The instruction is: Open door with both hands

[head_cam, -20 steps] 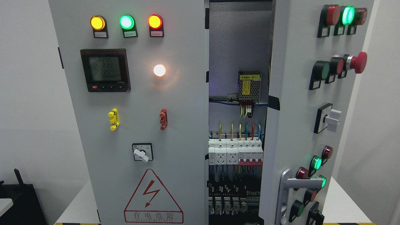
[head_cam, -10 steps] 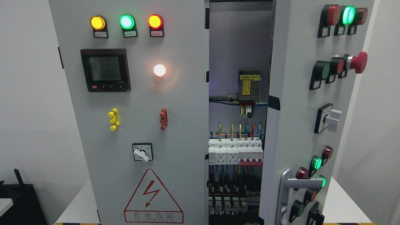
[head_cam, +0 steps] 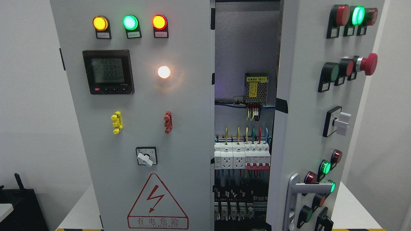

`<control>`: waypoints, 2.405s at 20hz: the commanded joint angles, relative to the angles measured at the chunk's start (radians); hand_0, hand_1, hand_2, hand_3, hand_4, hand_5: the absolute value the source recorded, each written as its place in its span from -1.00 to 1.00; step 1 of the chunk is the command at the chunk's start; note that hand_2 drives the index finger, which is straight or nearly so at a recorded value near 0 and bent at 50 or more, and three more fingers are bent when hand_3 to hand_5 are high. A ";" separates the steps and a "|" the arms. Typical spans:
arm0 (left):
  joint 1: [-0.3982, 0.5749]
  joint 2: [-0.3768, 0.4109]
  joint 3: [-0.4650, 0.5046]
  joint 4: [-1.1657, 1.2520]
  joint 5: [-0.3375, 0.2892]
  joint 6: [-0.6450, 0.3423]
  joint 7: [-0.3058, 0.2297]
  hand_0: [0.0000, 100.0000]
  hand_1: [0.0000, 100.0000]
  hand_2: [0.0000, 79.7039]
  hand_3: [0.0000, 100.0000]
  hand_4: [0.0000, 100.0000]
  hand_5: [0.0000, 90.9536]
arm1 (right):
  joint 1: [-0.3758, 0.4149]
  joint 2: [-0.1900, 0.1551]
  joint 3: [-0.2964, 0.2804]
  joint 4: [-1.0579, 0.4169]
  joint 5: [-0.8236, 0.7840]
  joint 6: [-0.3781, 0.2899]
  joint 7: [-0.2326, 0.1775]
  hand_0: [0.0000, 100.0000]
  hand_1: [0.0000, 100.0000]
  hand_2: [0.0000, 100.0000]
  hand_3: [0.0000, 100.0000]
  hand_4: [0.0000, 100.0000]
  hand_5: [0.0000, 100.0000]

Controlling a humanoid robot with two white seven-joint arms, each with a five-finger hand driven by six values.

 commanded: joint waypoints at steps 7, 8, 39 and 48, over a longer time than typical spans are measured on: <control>-0.023 0.312 0.117 -0.101 0.233 0.002 -0.021 -1.00 -1.00 -1.00 -1.00 -0.92 -1.00 | 0.000 0.000 0.000 0.000 0.000 0.001 0.001 -1.00 -1.00 -1.00 -1.00 -1.00 -1.00; -0.035 0.323 0.117 -0.101 0.244 0.002 -0.021 -1.00 -1.00 -1.00 -1.00 -0.92 -1.00 | 0.000 0.000 0.000 0.000 0.000 0.001 0.001 -1.00 -1.00 -1.00 -1.00 -1.00 -1.00; -0.618 0.602 -0.289 -0.120 0.482 0.015 -0.228 -1.00 -1.00 -1.00 -1.00 -0.92 -1.00 | 0.000 0.000 0.000 0.000 0.000 0.001 0.001 -1.00 -1.00 -1.00 -1.00 -1.00 -1.00; -0.968 0.587 -0.533 -0.118 0.483 0.206 -0.291 -1.00 -1.00 -1.00 -1.00 -0.92 -1.00 | 0.000 0.000 0.000 0.000 -0.002 0.001 0.001 -1.00 -1.00 -1.00 -1.00 -1.00 -1.00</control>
